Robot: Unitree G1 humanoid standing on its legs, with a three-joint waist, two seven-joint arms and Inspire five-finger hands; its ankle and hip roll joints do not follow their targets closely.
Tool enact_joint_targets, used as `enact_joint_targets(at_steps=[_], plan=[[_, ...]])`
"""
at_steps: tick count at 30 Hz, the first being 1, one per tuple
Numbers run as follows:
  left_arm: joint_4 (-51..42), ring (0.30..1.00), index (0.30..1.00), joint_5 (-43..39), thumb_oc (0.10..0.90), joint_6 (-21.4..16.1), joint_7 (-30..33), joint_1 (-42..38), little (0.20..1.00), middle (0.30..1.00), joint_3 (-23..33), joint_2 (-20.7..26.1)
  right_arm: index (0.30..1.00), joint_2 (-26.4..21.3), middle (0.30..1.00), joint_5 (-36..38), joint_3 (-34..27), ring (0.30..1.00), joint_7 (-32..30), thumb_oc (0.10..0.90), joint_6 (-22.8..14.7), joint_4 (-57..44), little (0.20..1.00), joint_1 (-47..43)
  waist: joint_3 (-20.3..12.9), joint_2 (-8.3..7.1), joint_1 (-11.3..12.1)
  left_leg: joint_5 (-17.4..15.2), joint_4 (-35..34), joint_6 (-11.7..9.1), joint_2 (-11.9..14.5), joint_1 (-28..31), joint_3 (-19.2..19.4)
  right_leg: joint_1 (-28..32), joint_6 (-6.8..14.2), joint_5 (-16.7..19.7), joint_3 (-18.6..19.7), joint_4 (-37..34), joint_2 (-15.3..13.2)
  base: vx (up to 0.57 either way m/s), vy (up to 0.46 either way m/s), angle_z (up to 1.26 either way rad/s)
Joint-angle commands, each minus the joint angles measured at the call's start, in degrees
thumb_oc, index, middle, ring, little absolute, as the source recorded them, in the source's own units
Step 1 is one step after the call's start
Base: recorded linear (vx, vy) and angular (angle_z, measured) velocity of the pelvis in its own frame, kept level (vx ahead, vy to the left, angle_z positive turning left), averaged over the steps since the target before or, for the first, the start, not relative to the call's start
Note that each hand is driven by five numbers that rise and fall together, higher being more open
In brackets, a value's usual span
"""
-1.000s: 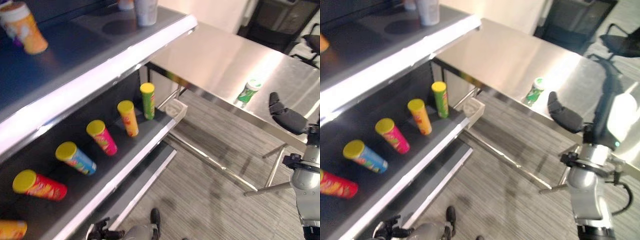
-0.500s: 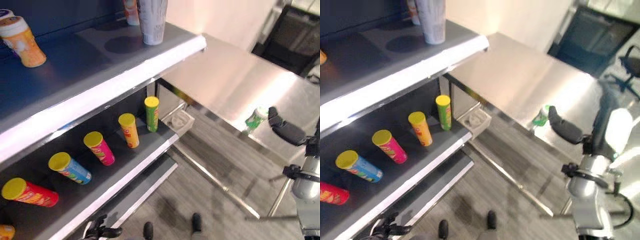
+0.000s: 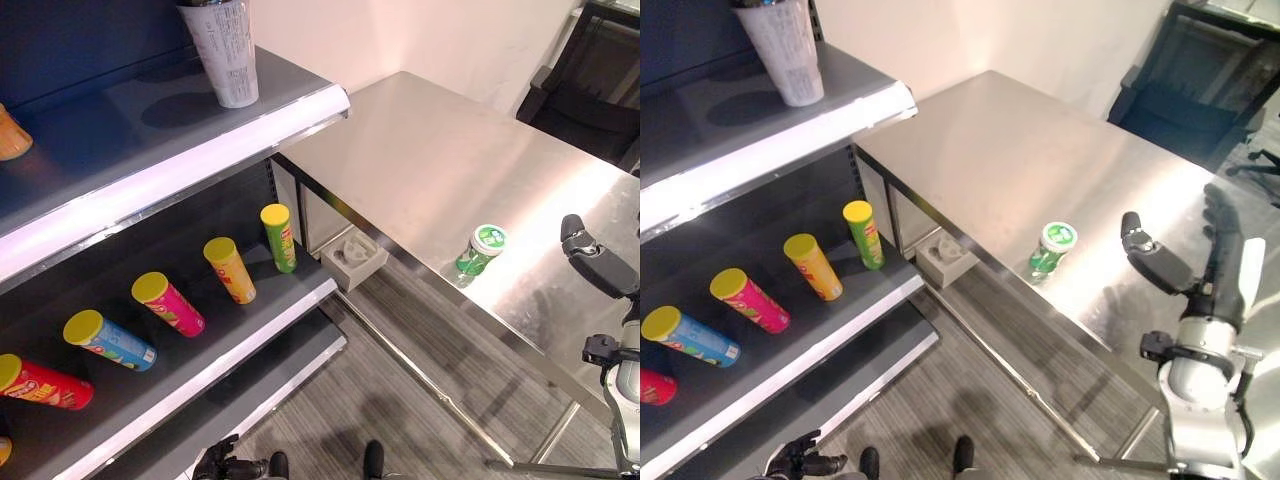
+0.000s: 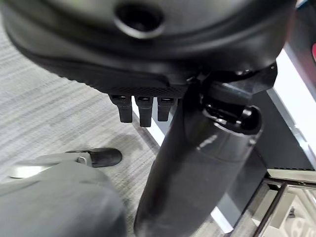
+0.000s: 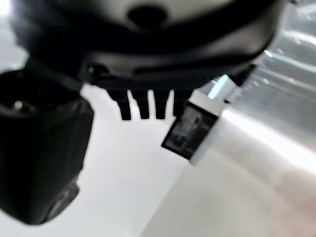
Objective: Put the goods on the table back onto the shelves and tidy them up.
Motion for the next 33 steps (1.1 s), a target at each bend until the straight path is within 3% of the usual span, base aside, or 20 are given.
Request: enact_joint_targets(at_steps=[1,6,11,25,33], plan=[[-0.55,0.9,0.9,1.28,0.8,-1.65,-1.18,-2.34,0.9,0.9,-1.28,3.94,0.9,-3.41,0.9,3.82,-5.46,0.9,1.0,0.8,-8.18,-8.67,0.9,-2.49,-3.25,-3.12,0.24,0.55,1.99,-1.51,3.14,-1.98,0.42,0.04,5.69,-5.07,1.02,2.43,-4.67,0.03,0.066,0.02],[0.65,0.9,0.9,2.43,0.8,-2.24,-1.77,-2.15,0.9,0.9,-0.48,4.08,0.9,-2.6,0.9,5.82,-5.1,0.9,5.6,0.8,-8.69,-11.89,0.9,-0.21,-3.39,-3.15,-0.6,-0.2,0.85,-0.99,1.88,-0.55,1.96,-1.05,6.6,-4.19,1.9,3.18,-6.18,0.02,0.068,-0.03],[0.56,0.9,0.9,3.09,0.8,-2.92,-2.18,-2.07,0.9,0.9,0.22,4.32,0.9,-3.65,0.9,2.99,-4.74,0.9,8.47,0.8,-7.4,-12.76,0.9,2.2,-3.44,-3.35,-1.18,-1.05,0.6,-0.38,0.97,0.27,2.97,-2.13,7.34,-3.35,3.14,3.64,-7.29,0.0,0.062,-0.15],[1.28,0.9,0.9,4.8,0.8,-4.01,-2.9,-2.58,0.9,0.9,0.35,4.01,0.9,-4.9,0.9,0.79,-5.03,0.9,14.75,0.8,-6.85,-14.98,0.9,7.55,-3.74,-3.67,-2.16,-1.57,0.22,-0.11,0.15,1.11,3.42,-2.34,7.97,-2.96,3.75,3.83,-8.46,0.01,0.005,-0.03],[0.22,0.9,0.9,5.15,0.8,-4.47,-3.48,-2.59,0.9,0.9,-0.04,4.2,0.9,-7.05,0.9,-5.66,-3.27,0.9,16.48,0.8,-5.95,-13.99,0.9,10.02,-3.89,-3.51,-2.23,-1.54,0.2,-0.19,0.37,1.35,3.27,-1.79,8.05,-3.03,3.42,3.51,-8.38,0.0,-0.003,-0.01]])
